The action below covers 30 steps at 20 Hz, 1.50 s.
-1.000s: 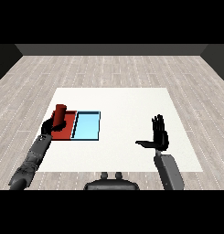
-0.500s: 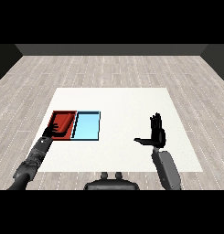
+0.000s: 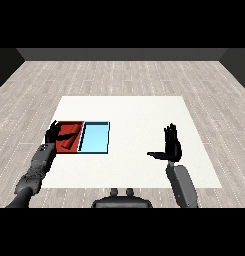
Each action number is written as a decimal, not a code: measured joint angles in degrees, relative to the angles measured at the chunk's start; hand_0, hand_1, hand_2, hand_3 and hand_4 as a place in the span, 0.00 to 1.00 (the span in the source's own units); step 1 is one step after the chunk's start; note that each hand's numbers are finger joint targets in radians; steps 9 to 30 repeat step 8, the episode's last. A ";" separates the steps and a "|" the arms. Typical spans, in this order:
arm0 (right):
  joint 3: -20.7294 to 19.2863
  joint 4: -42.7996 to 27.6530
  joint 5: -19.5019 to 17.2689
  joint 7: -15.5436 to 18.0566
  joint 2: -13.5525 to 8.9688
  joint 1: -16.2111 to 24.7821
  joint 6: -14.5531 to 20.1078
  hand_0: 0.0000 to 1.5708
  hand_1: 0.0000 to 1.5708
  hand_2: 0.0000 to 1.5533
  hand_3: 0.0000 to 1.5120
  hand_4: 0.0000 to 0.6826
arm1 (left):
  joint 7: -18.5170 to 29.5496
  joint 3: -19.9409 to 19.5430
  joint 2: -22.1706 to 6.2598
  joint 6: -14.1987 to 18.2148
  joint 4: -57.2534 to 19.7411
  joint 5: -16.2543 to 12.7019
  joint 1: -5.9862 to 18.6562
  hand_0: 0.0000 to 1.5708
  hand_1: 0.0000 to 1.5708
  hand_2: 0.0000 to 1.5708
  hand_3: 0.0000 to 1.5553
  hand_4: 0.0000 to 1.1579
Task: Pick the red can and put it in the red box
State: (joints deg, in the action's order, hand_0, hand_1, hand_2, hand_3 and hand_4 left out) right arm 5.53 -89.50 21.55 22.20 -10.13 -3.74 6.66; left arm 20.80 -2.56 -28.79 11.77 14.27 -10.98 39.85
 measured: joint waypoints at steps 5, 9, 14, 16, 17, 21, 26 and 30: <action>0.51 0.03 -0.39 0.05 -0.35 0.04 -0.71 0.00 0.00 0.00 0.00 0.00 | 12.25 -7.03 5.79 -10.66 9.29 -9.27 -0.25 0.00 0.00 0.00 0.00 0.00; 0.82 0.74 -1.13 0.87 -0.86 0.32 -1.52 0.00 0.00 0.00 0.00 0.00 | 18.29 -7.50 11.18 -15.34 15.21 -11.91 -3.14 0.00 0.00 0.00 0.00 0.00; 0.82 0.74 -1.13 0.87 -0.86 0.32 -1.52 0.00 0.00 0.00 0.00 0.00 | 18.29 -7.50 11.18 -15.34 15.21 -11.91 -3.14 0.00 0.00 0.00 0.00 0.00; 0.82 0.74 -1.13 0.87 -0.86 0.32 -1.52 0.00 0.00 0.00 0.00 0.00 | 18.29 -7.50 11.18 -15.34 15.21 -11.91 -3.14 0.00 0.00 0.00 0.00 0.00; 0.82 0.74 -1.13 0.87 -0.86 0.32 -1.52 0.00 0.00 0.00 0.00 0.00 | 18.29 -7.50 11.18 -15.34 15.21 -11.91 -3.14 0.00 0.00 0.00 0.00 0.00; 0.82 0.74 -1.13 0.87 -0.86 0.32 -1.52 0.00 0.00 0.00 0.00 0.00 | 18.29 -7.50 11.18 -15.34 15.21 -11.91 -3.14 0.00 0.00 0.00 0.00 0.00; 0.82 0.74 -1.13 0.87 -0.86 0.32 -1.52 0.00 0.00 0.00 0.00 0.00 | 18.29 -7.50 11.18 -15.34 15.21 -11.91 -3.14 0.00 0.00 0.00 0.00 0.00; 0.82 0.74 -1.13 0.87 -0.86 0.32 -1.52 0.00 0.00 0.00 0.00 0.00 | 18.29 -7.50 11.18 -15.34 15.21 -11.91 -3.14 0.00 0.00 0.00 0.00 0.00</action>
